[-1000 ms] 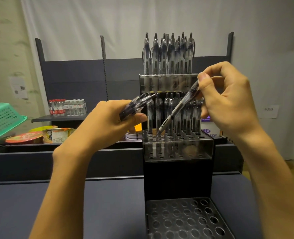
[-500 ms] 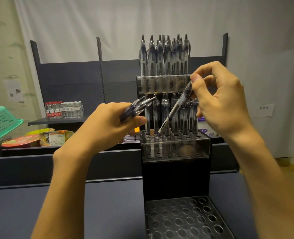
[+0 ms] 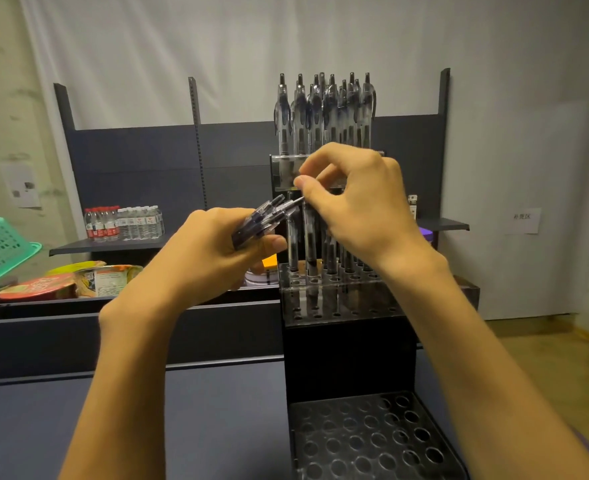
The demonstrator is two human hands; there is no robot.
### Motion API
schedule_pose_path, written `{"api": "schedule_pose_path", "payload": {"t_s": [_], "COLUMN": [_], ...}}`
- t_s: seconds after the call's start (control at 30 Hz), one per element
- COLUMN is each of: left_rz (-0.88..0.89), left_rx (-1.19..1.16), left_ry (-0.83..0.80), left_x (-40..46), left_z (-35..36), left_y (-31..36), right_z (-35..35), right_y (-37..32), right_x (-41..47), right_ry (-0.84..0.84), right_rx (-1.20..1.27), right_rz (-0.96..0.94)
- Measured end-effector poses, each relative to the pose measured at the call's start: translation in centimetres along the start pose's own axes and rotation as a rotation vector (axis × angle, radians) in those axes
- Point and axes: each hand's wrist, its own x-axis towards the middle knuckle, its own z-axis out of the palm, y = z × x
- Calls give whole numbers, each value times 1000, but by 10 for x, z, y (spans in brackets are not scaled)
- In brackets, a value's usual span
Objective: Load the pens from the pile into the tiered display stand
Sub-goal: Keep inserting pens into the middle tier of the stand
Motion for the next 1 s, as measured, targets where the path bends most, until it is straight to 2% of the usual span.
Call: {"api": "schedule_pose_path", "payload": {"t_s": [0.33, 0.43, 0.7, 0.83, 1.0], "left_rz": [-19, -25, -25, -20, 9], "left_rx": [-40, -45, -69, -76, -60], "left_ry": [-15, -26, -41, -43, -56], "left_x": [-2, -2, -1, -1, 0], "left_z": [-5, -5, -6, -5, -3], "left_y": [-4, -4, -3, -2, 2], "right_z": [-11, -12, -12, -11, -12], "right_y": [-7, -6, -9, -14, -17], "right_x": [-2, -4, -17, -21, -25], "right_ry": [-115, -127, -146, -201, -184], "right_rx": [-196, -188, 71, 233, 434], "right_rz": [43, 55, 102, 161, 275]}}
